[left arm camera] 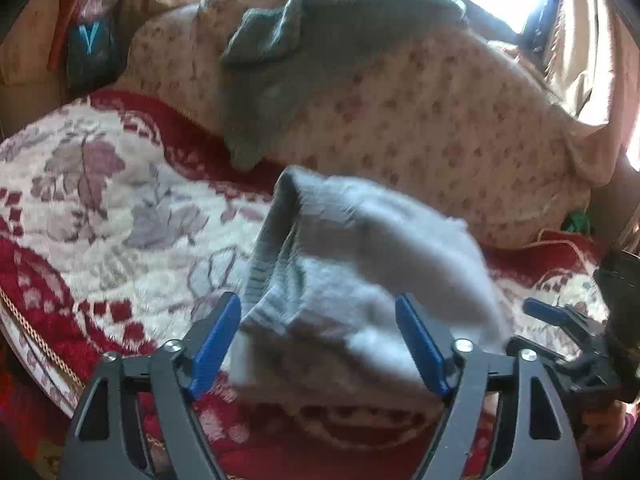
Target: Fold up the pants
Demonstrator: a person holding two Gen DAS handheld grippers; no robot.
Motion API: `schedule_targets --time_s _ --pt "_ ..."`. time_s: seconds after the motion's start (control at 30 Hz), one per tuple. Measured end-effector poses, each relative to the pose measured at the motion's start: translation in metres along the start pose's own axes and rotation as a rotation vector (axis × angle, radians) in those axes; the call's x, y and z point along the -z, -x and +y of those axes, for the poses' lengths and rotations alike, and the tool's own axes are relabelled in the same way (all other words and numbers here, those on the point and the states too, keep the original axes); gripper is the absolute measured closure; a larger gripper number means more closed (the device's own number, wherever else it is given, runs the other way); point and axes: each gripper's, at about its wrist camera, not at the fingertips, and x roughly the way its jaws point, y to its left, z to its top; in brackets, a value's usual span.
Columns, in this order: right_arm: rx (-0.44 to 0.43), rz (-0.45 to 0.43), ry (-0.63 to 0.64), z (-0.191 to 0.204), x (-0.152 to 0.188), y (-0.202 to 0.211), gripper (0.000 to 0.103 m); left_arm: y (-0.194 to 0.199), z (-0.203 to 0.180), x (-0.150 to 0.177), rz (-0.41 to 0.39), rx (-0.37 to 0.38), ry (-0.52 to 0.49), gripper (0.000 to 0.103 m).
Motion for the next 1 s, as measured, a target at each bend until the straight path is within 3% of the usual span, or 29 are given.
schedule_targets --time_s 0.2,0.43,0.53,0.67,1.0 --pt "0.022 -0.011 0.011 -0.009 -0.037 -0.011 0.000 -0.002 -0.030 -0.012 -0.057 -0.013 -0.060 0.021" --pt "-0.019 0.024 -0.017 -0.013 -0.070 -0.052 0.000 -0.034 -0.042 0.004 -0.018 -0.099 -0.113 0.021" --pt "0.019 0.011 0.039 -0.003 -0.074 -0.069 0.002 -0.045 -0.032 0.015 0.023 -0.134 -0.099 0.021" --pt "0.089 0.002 0.047 -0.001 -0.082 -0.095 0.010 -0.056 -0.013 0.026 0.062 -0.113 -0.047 0.021" --pt "0.120 0.103 -0.019 -0.018 -0.091 -0.143 0.006 -0.065 -0.010 0.024 0.036 -0.101 -0.031 0.018"
